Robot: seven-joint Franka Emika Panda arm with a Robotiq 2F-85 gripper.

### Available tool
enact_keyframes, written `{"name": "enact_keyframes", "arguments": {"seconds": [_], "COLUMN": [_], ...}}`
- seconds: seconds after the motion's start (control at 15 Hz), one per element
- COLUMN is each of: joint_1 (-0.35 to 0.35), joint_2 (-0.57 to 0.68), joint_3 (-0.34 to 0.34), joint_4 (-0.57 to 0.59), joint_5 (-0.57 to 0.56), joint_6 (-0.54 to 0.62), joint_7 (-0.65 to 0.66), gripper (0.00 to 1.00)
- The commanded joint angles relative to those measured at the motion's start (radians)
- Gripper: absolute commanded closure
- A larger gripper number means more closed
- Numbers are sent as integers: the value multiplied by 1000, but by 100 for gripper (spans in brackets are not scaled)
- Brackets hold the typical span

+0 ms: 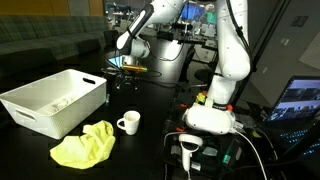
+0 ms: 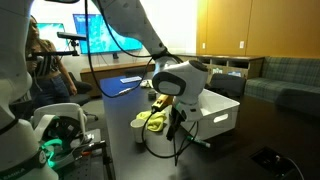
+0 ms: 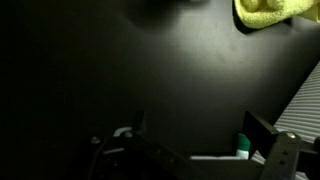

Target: Put the towels into the basket and the marker and tape into the mug

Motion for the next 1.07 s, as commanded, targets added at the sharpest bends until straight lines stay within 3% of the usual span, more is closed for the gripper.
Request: {"name": "enact_keyframes", "arguments": {"seconds": [0.0,0.47,1.0], "joint_1": [13,82,127], "joint_2": [-16,24,132], "joint_3": [21,-1,-41], "joint_4": [-31,20,137], "joint_5": [91,67,-31], "joint_6": [96,181,131], "joint_7": [10,143,328], "gripper": [0,0,0]}}
